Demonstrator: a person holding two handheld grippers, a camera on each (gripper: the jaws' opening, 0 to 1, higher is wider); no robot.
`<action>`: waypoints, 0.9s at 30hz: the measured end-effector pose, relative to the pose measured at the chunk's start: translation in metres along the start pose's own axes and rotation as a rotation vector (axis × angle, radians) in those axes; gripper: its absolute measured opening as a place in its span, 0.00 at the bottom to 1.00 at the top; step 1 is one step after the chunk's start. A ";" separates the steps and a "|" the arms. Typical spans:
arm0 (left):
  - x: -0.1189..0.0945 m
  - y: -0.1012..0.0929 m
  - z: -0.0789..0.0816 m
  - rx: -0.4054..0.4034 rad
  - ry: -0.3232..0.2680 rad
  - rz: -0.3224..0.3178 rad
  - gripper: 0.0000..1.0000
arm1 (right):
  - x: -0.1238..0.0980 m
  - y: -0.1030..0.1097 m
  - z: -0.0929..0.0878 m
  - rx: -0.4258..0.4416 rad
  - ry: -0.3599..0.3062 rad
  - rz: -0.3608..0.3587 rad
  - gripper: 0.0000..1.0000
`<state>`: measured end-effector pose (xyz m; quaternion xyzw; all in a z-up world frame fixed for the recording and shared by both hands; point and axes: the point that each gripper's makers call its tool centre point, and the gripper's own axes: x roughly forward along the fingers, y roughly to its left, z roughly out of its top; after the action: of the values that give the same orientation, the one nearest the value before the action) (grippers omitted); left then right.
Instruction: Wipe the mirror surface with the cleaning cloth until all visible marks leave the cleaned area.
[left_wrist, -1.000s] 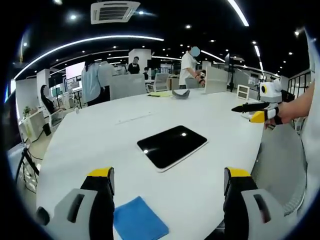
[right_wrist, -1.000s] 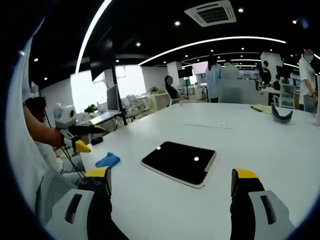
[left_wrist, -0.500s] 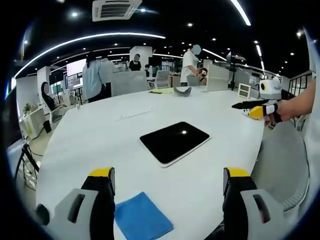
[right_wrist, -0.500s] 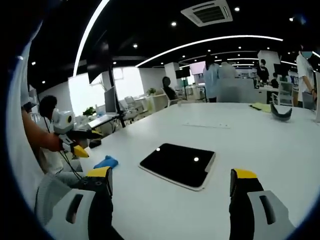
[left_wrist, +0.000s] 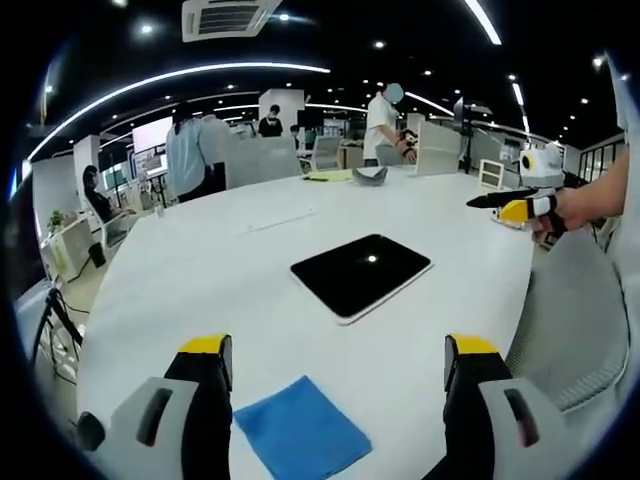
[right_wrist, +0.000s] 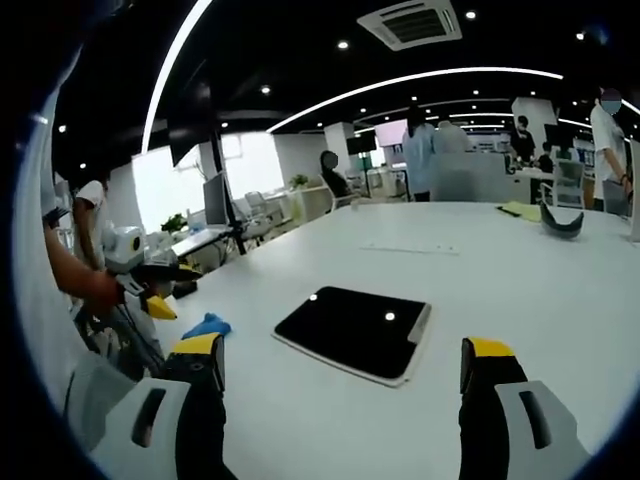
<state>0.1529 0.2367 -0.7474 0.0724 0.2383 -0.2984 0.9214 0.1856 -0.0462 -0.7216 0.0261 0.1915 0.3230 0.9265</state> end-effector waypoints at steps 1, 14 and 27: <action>0.000 0.001 -0.002 -0.001 0.004 0.002 0.87 | 0.000 0.000 0.000 0.001 0.000 -0.001 0.98; -0.005 0.010 -0.029 -0.018 0.039 0.014 0.82 | -0.006 0.002 0.000 -0.004 0.014 -0.014 0.97; -0.003 0.018 -0.050 -0.001 0.062 0.026 0.73 | -0.009 0.008 0.001 -0.001 0.018 -0.014 0.95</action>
<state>0.1416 0.2665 -0.7896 0.0843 0.2659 -0.2840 0.9174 0.1749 -0.0454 -0.7158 0.0212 0.2000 0.3169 0.9269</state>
